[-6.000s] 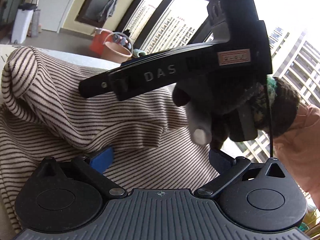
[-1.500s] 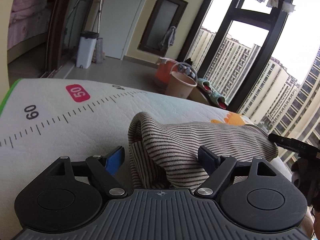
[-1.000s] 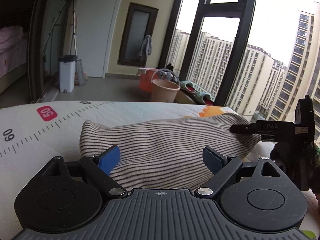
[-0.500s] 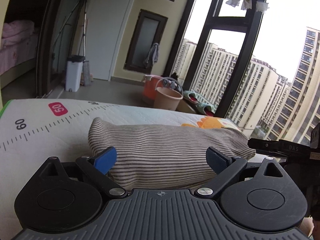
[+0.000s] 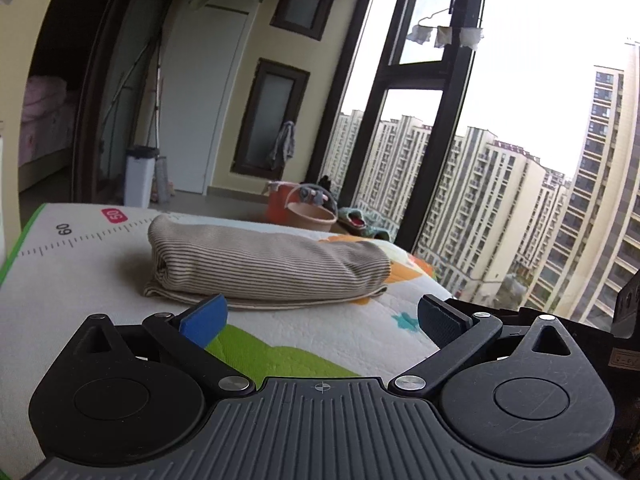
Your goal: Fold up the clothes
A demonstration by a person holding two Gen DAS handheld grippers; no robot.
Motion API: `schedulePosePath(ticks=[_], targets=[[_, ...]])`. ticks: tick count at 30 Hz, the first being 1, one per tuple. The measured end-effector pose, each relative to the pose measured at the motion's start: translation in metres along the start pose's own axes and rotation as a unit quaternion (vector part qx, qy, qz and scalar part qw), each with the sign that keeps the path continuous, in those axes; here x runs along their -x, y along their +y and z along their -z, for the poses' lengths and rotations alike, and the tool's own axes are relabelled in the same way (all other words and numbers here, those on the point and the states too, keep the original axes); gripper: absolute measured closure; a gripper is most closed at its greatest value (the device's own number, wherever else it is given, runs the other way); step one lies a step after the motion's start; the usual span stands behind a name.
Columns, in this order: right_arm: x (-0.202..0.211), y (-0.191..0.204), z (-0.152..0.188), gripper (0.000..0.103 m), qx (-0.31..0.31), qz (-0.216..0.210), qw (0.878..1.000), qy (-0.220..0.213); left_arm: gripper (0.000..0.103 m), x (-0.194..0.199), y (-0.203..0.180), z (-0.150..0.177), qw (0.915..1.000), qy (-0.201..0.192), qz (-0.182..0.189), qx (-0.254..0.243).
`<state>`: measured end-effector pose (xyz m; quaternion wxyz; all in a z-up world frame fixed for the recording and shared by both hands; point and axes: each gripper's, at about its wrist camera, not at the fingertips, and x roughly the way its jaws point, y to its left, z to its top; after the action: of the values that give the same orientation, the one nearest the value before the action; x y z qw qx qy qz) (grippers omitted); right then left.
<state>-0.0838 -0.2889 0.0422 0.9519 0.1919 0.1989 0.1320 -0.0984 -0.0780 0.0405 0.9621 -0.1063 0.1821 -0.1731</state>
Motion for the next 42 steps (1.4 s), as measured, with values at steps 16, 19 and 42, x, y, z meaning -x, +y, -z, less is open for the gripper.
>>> schedulePosePath(ticks=[16, 19, 42], targets=[[0.055, 0.043, 0.028, 0.0, 0.083, 0.089, 0.992, -0.038, 0.0, 0.038, -0.022, -0.006, 0.9988, -0.006, -0.039, -0.029], [0.056, 0.049, 0.031, 0.0, 0.102, 0.087, 0.99, -0.038, 0.0, 0.038, -0.028, -0.004, 0.9975, 0.006, -0.057, -0.041], [0.054, 0.049, 0.03, 0.0, 0.092, 0.071, 0.993, -0.006, 0.0, 0.04, -0.024, 0.004, 0.9957, 0.034, -0.078, -0.036]])
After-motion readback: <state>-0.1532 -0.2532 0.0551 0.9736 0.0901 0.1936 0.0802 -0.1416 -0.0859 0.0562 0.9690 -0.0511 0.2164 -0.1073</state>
